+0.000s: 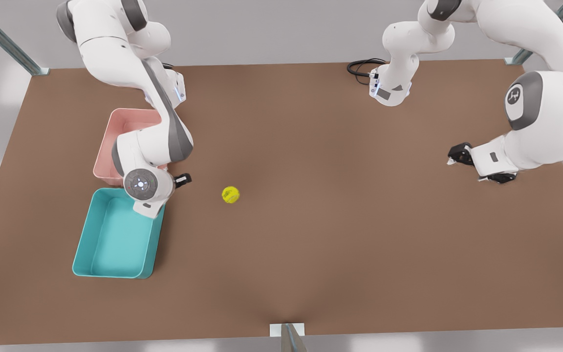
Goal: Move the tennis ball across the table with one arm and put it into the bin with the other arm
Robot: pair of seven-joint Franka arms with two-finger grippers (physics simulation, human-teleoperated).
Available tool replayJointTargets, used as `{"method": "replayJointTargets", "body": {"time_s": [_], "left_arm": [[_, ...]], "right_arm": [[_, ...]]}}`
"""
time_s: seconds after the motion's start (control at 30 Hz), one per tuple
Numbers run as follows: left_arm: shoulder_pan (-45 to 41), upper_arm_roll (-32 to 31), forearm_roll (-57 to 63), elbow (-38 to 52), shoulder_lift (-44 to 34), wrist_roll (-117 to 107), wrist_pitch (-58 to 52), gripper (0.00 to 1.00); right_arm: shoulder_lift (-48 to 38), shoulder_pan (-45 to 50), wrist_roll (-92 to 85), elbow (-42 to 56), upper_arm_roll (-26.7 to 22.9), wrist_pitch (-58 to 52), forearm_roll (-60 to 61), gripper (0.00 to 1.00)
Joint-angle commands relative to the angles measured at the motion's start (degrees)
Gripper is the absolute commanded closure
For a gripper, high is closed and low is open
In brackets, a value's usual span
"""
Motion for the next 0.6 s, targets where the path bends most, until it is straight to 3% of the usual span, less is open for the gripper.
{"method": "replayJointTargets", "body": {"time_s": [0.0, 0.07, 0.17, 0.27, 0.33, 0.57], "left_arm": [[0.06, -0.06, -1.35, -0.04, -0.08, -39.34, -11.05, 0.0], [0.06, -0.15, -1.35, -1.09, -0.43, -39.43, -11.13, 0.0], [-0.03, -0.15, -1.35, -1.18, -0.52, -39.51, -10.87, 0.0], [-0.03, -0.24, -1.35, -1.18, -0.7, -39.51, -10.96, 0.0], [-0.03, -0.24, -1.35, -1.18, -0.7, -39.51, -10.87, 0.0], [-0.12, -0.24, -1.35, -1.18, -0.61, -39.78, -10.87, 0.0]], "right_arm": [[-1.73, 0.22, 10.77, -6.03, 0.0, 17.7, 1.23, 0.0], [-6.29, 2.68, 10.77, -14.29, -1.67, 25.0, 1.41, 0.0], [-6.56, 5.14, 15.77, -20.1, -2.11, 32.82, 1.49, 0.0], [0.11, 7.95, 15.95, -19.93, -4.49, 41.17, 8.34, 0.0], [2.75, 7.86, 15.95, -16.76, -4.66, 41.26, 9.05, 0.0], [3.02, 8.57, 14.64, -23.0, -5.45, 46.1, 9.23, 0.0]]}}
